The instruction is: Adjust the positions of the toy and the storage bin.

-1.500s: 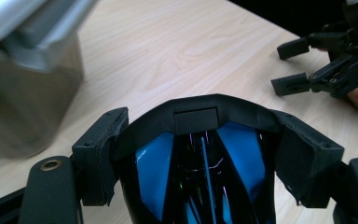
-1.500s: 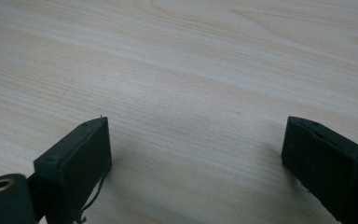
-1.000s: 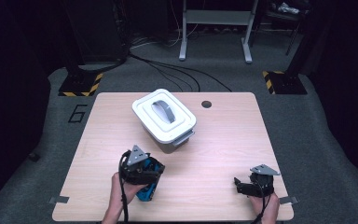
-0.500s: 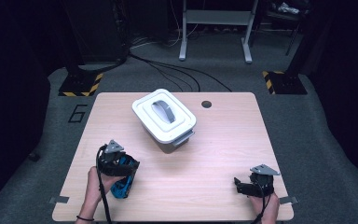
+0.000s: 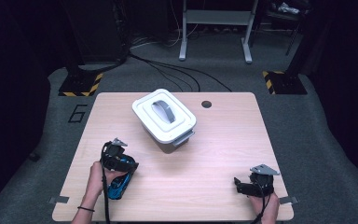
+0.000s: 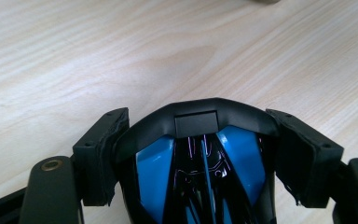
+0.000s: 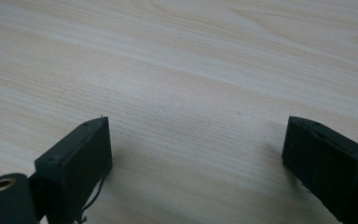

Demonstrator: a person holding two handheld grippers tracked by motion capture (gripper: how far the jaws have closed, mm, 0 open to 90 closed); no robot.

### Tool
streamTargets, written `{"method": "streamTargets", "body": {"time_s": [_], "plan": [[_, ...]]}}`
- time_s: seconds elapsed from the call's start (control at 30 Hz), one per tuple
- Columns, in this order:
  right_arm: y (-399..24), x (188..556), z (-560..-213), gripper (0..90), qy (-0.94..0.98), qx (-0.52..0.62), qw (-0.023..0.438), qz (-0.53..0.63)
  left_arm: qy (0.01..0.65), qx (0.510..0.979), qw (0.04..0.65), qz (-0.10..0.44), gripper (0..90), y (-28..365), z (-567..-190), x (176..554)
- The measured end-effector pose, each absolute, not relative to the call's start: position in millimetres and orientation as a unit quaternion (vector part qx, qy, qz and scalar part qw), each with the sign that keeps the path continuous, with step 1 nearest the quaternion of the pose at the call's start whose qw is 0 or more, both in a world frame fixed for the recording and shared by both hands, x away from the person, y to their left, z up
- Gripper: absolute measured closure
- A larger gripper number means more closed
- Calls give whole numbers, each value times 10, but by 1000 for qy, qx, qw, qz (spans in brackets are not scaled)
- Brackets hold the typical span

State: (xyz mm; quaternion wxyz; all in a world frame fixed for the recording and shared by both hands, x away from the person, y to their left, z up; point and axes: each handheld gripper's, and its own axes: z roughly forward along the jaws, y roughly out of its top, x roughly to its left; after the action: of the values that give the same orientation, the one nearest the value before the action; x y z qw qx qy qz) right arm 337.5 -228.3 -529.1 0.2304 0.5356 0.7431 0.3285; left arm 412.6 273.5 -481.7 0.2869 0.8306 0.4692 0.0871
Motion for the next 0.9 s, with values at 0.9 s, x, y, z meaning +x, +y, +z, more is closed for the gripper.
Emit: {"method": "streamTargets", "body": {"time_s": [0.9], "plan": [[-2284,3374,-5290,72,743,536,229,329,496,795,336,95,86,2801,-4829,4083]]}}
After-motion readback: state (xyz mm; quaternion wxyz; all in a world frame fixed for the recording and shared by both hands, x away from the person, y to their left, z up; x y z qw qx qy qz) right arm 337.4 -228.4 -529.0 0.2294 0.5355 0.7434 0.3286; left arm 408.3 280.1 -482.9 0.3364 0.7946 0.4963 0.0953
